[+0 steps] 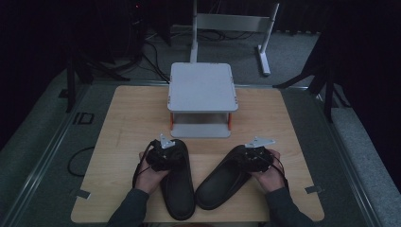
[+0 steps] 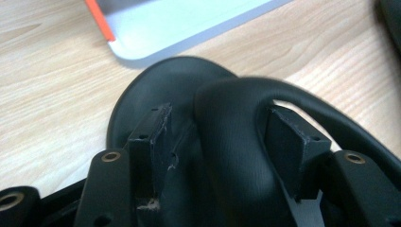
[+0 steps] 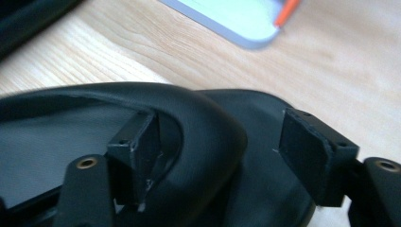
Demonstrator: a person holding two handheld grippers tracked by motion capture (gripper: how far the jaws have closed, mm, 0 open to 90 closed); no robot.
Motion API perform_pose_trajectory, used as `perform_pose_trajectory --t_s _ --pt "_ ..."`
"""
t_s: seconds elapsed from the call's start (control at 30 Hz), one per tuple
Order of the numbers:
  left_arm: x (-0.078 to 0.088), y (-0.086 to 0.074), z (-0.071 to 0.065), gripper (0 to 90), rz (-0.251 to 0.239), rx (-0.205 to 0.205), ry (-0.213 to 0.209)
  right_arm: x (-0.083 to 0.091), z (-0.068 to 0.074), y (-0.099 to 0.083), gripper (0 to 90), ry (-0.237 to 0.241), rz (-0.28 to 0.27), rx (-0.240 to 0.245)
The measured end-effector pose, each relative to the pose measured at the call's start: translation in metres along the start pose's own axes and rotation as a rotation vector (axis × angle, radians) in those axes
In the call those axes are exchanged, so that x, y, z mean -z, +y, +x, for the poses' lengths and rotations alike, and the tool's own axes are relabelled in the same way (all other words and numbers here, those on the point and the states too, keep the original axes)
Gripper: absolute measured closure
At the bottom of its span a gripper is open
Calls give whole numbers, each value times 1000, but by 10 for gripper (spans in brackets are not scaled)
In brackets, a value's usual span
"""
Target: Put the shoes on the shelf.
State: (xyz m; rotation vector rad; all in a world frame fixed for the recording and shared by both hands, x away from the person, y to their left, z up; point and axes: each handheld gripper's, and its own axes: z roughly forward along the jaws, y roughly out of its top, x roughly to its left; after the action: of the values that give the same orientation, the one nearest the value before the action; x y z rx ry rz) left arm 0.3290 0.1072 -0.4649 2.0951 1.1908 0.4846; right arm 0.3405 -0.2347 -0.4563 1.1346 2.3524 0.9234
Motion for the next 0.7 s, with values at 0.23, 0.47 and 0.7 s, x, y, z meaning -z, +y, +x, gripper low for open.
perform_pose_trajectory --t_s 0.23,0.47,0.7 --pt "1 -11 -2 548 29 6 -48 1 -6 -4 420 90 27 -144" --pt "-5 -4 -11 642 21 -16 -56 -9 13 9 532 164 -14 90" --pt "-12 2 -20 653 5 -13 -85 -22 41 24 587 156 -43 246"
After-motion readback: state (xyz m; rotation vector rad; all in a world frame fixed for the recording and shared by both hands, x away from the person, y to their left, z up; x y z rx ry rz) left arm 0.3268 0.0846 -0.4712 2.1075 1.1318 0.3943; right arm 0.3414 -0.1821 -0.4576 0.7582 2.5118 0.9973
